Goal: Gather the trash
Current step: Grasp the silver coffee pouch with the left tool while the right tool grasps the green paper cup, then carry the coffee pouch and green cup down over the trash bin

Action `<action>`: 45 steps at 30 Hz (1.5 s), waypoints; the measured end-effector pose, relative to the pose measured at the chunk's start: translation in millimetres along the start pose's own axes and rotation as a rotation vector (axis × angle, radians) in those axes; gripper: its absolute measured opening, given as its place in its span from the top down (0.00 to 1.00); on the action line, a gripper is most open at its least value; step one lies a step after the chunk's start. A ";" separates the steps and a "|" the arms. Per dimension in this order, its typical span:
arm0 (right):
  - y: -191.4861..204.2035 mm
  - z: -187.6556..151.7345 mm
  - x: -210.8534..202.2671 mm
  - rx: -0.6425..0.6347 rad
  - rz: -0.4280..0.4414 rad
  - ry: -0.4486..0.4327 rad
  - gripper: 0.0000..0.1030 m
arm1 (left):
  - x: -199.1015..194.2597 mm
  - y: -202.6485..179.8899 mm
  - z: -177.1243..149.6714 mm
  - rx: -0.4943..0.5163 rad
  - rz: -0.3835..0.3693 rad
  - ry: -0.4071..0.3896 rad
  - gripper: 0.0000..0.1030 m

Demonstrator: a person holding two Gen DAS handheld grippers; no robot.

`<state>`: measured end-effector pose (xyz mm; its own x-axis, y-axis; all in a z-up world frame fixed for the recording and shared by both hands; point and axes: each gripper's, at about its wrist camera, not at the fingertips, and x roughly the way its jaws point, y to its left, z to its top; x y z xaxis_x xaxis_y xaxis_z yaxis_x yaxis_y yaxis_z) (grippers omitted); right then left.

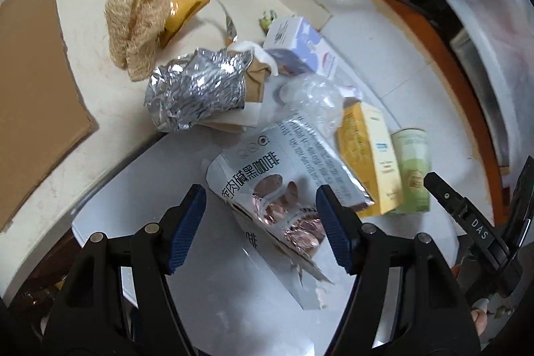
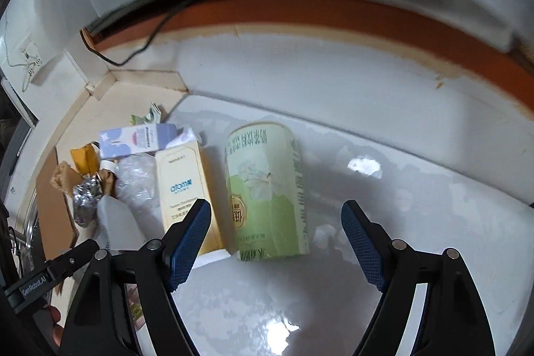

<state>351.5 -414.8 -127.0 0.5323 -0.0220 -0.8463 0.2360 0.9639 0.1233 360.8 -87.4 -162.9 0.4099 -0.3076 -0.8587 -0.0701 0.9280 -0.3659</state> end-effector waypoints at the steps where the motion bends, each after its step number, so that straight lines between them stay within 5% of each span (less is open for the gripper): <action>1: 1.2 -0.5 8.5 -0.001 0.001 0.014 0.21 | 4.4 -0.5 -0.7 0.002 0.004 0.007 0.36; 4: 2.4 -3.1 24.9 -0.005 0.000 0.048 0.22 | 14.9 -1.8 -3.0 0.006 0.014 0.019 0.43; 7: 2.3 -6.5 36.7 0.009 0.022 0.058 0.39 | 20.3 0.4 -5.0 -0.001 0.018 0.019 0.61; 10: 2.8 -10.1 40.4 0.009 0.026 0.054 0.42 | 20.7 3.7 -6.6 0.001 0.016 0.015 0.88; 26: 20.0 -47.6 -43.5 -0.008 -0.002 -0.061 0.47 | -58.7 -5.7 -27.3 0.146 0.062 -0.170 0.97; 45: 65.2 -167.3 -191.1 -0.042 0.226 -0.111 0.47 | -211.2 35.4 -132.6 0.261 0.073 -0.224 0.97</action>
<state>129.1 -303.4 -43.9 0.6540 0.1687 -0.7374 0.0683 0.9577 0.2796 151.1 -17.4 -42.1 0.6034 -0.2115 -0.7688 0.1162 0.9772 -0.1776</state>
